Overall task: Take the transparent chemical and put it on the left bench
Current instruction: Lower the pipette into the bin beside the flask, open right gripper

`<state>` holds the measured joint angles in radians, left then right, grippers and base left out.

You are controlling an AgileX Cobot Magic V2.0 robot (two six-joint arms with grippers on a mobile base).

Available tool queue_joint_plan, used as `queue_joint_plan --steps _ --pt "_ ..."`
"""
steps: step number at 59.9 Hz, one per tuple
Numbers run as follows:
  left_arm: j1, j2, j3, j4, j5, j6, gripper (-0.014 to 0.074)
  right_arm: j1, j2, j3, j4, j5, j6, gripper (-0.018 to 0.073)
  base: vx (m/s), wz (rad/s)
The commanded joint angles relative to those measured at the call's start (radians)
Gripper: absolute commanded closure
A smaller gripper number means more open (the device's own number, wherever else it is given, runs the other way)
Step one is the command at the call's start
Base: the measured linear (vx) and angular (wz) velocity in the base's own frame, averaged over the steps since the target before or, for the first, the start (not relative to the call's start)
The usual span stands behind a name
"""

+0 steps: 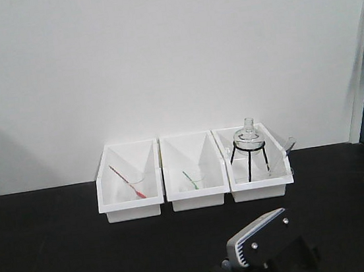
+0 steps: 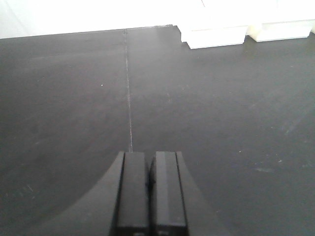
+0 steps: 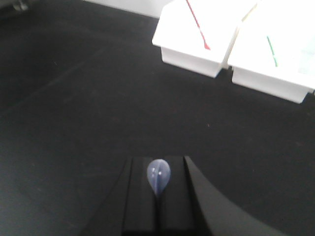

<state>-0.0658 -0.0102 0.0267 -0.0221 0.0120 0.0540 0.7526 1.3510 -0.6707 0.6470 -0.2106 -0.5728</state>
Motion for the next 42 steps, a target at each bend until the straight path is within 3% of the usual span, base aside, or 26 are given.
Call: queue_joint_plan --steps 1,13,29,35,42 --pt "-0.002 -0.019 0.016 -0.001 -0.078 -0.008 0.0600 0.003 0.017 -0.036 -0.029 -0.089 0.003 0.0523 0.00 0.00" --pt "-0.002 -0.019 0.016 -0.001 -0.078 -0.008 0.0600 0.003 0.053 -0.036 -0.028 -0.083 0.031 0.0361 0.00 0.00" --pt "-0.002 -0.019 0.016 -0.001 -0.078 -0.008 0.0600 0.003 0.053 -0.036 -0.021 -0.082 0.093 0.0011 0.00 0.00" --pt "-0.002 -0.019 0.016 -0.001 -0.078 -0.008 0.0600 0.003 0.053 -0.036 -0.021 -0.082 0.106 -0.0051 0.00 0.00" --pt "-0.002 -0.019 0.016 -0.001 -0.078 -0.008 0.0600 0.003 0.050 -0.036 -0.021 -0.082 0.106 -0.0056 0.00 0.00"
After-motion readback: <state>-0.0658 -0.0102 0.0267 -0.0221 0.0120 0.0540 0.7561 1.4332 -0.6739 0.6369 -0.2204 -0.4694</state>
